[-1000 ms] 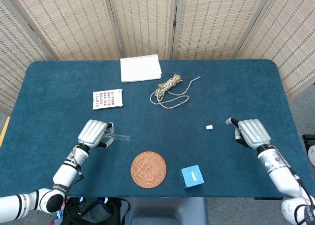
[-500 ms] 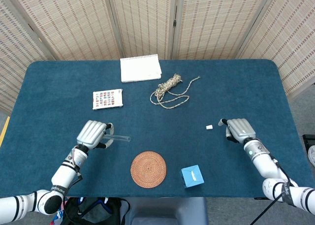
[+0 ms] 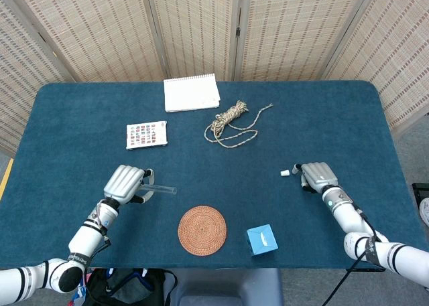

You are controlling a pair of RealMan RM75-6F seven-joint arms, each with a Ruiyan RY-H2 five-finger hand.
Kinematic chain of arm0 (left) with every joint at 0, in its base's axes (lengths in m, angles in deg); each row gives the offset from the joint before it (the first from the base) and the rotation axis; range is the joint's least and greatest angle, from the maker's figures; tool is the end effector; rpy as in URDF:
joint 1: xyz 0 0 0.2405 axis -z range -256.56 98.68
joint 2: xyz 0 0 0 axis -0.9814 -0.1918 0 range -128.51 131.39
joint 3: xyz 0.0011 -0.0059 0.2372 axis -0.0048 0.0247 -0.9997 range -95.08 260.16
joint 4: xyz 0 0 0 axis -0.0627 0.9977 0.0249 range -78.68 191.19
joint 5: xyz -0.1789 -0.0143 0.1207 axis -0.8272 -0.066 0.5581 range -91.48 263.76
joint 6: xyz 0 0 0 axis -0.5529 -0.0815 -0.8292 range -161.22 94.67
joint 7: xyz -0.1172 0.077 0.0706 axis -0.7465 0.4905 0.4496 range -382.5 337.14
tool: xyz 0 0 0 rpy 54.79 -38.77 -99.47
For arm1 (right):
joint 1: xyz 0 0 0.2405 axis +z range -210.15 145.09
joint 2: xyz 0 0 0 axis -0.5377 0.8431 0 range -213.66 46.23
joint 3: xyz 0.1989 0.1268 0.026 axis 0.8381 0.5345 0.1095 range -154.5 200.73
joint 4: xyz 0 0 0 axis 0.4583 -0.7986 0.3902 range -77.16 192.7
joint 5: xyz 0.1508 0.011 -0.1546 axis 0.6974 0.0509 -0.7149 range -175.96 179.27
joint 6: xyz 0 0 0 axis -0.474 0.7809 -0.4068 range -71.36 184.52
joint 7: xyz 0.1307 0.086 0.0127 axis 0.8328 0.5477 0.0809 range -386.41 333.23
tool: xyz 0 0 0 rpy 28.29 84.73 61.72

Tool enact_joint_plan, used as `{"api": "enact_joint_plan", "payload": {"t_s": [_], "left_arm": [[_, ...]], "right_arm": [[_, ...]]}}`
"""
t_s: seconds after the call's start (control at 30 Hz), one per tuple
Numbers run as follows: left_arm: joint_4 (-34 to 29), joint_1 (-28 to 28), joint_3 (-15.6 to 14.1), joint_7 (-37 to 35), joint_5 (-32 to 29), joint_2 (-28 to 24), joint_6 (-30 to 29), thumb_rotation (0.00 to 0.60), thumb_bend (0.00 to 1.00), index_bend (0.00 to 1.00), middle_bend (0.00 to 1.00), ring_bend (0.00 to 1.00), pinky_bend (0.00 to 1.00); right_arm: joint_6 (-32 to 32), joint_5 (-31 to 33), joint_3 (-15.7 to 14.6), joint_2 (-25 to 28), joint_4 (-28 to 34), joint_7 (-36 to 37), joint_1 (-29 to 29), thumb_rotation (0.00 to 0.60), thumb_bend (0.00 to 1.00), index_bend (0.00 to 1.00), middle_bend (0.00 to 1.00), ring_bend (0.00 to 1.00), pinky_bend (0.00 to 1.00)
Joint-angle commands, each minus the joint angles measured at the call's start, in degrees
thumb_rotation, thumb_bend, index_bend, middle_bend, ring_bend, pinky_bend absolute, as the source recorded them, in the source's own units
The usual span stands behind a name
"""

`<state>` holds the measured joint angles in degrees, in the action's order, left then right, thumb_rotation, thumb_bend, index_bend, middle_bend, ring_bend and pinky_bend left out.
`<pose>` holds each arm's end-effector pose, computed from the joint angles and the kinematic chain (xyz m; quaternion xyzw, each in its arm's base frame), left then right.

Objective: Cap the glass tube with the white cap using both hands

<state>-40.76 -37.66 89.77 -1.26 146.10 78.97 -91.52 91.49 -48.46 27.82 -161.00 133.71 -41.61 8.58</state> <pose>-0.1418 0.3280 0.0171 -0.7378 -0.3872 -0.3519 0.4264 -0.2667 -0.3588 0.0172 0.7255 -0.4882 0.1722 0.4535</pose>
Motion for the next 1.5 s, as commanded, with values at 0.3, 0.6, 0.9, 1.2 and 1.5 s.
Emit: {"api": "enact_joint_plan", "payload": {"t_s": [0.3, 0.6, 0.9, 1.2, 1.5], "left_arm": [[0.6, -0.2, -0.1, -0.4, -0.1, 0.3, 0.3, 0.6, 0.31, 0.56, 0.99, 0.99, 1.0], [1.1, -0.3, -0.3, -0.6, 0.1, 0.7, 0.7, 0.6, 0.31, 0.56, 0.99, 0.99, 1.0], [0.7, -0.5, -0.3, -0.8, 0.8, 0.7, 0.4, 0.6, 0.31, 0.56, 0.99, 0.99, 1.0], [0.8, -1.0, -0.4, -2.0, 2.3, 0.4, 0.3, 0.6, 0.31, 0.56, 0.99, 0.99, 1.0], [0.2, -1.3, -0.6, -2.1, 3.4, 0.3, 0.0, 0.6, 0.31, 0.57, 0.99, 0.99, 1.0]], "right_arm": [[0.6, -1.5, -0.4, -1.8, -1.4, 1.0, 1.0, 0.6, 0.98, 0.28, 1.0, 1.0, 1.0], [2.8, -3.3, -0.4, -0.8, 1.9, 0.8, 1.4, 0.6, 0.98, 0.28, 1.0, 1.0, 1.0], [5.0, -3.8, -0.7, 0.3, 4.9, -0.4, 1.4, 0.6, 0.98, 0.28, 1.0, 1.0, 1.0], [11.3, -5.1, -0.4, 4.7, 11.1, -1.6, -0.3, 0.6, 0.83, 0.28, 0.97, 0.98, 0.99], [14.4, -6.5, 1.5, 5.2, 12.3, -0.3, -1.0, 0.6, 0.28, 0.28, 0.32, 0.31, 0.4]]}}
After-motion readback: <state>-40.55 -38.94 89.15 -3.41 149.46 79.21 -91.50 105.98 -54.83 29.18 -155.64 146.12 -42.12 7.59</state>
